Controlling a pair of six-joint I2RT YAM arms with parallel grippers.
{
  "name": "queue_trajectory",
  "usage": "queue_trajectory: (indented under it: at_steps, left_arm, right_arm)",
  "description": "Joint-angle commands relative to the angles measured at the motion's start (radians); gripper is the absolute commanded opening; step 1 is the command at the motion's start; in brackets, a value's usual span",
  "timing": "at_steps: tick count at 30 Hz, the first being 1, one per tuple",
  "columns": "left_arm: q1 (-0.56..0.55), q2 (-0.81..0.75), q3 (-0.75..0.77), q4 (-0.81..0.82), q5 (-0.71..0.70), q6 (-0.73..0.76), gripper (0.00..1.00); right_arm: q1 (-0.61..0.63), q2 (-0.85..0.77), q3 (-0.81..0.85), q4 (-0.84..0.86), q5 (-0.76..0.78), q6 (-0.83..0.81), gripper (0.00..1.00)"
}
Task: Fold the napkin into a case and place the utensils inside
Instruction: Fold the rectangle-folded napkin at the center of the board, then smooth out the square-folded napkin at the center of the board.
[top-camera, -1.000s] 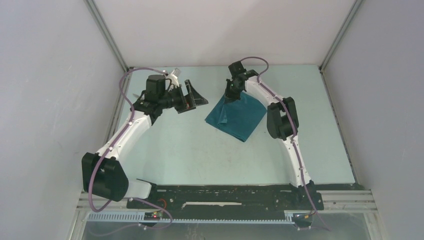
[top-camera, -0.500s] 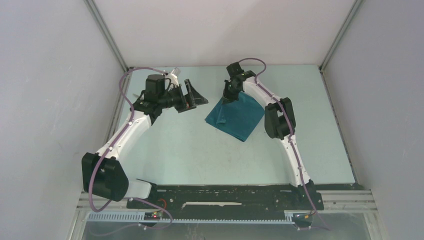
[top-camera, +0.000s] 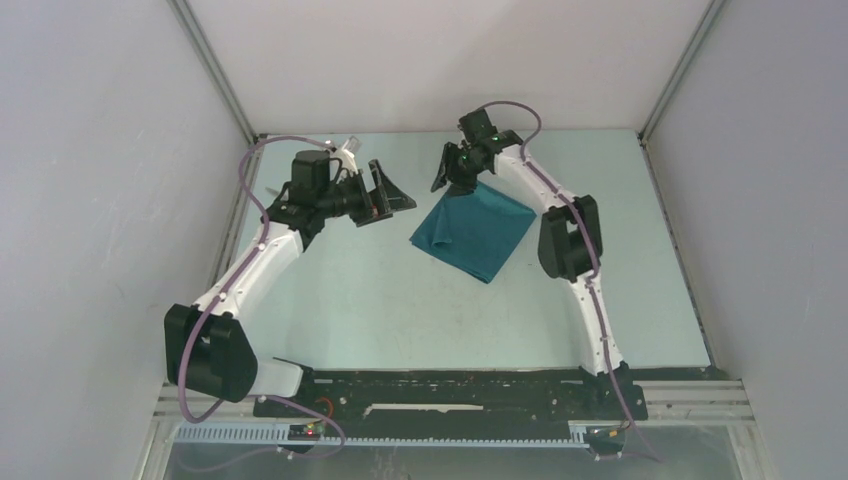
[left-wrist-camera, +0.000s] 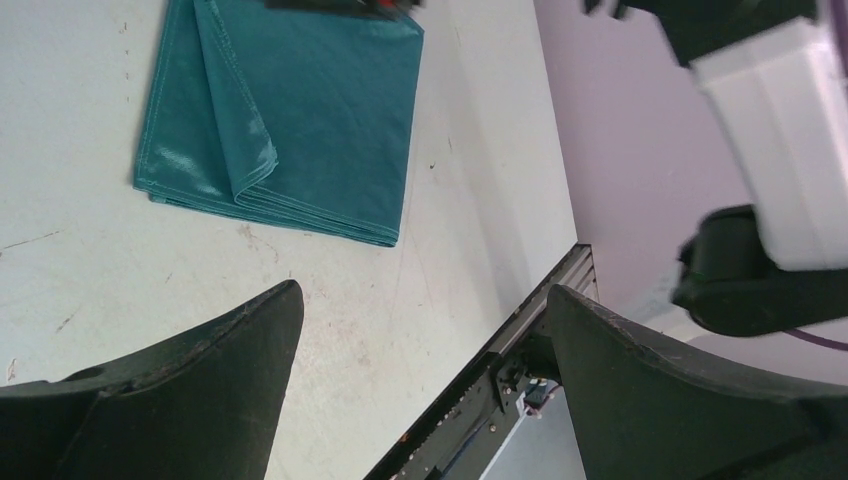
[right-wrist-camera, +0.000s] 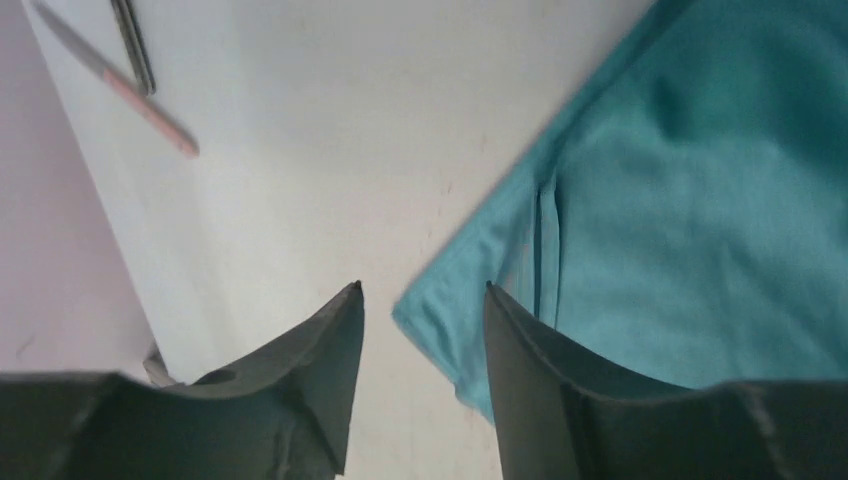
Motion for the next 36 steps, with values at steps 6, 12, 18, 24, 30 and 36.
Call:
queue_trajectory:
  at_steps: [6,12,18,24,30,36]
  left_arm:
    - [0.011,-0.001,-0.002,0.028,0.021,0.0,1.0]
    - [0.011,-0.004,0.0,0.025,-0.004,0.01,1.0]
    - [0.011,0.0,-0.005,0.02,-0.007,0.016,1.0]
    - [0.011,0.01,-0.005,0.02,0.008,0.012,1.0]
    - [0.011,0.01,-0.005,0.022,0.024,0.007,1.0]
    - [0.011,0.009,-0.005,0.031,0.037,-0.002,1.0]
  right_arm:
    - [-0.064,-0.678,-0.822,0.155,-0.073,-0.083,0.61]
    - [-0.076,-0.635,-0.989,0.502,-0.22,-0.016,0.7]
    - [-0.095,-0.444,-0.932,0.786,-0.347,0.135,0.73]
    - [-0.082,-0.269,-0.754,0.813,-0.354,0.153,0.73]
    - [-0.093,-0.208,-0.729,0.843,-0.372,0.173,0.72]
    - [-0.089,-0.158,-0.684,0.838,-0.406,0.176,0.72]
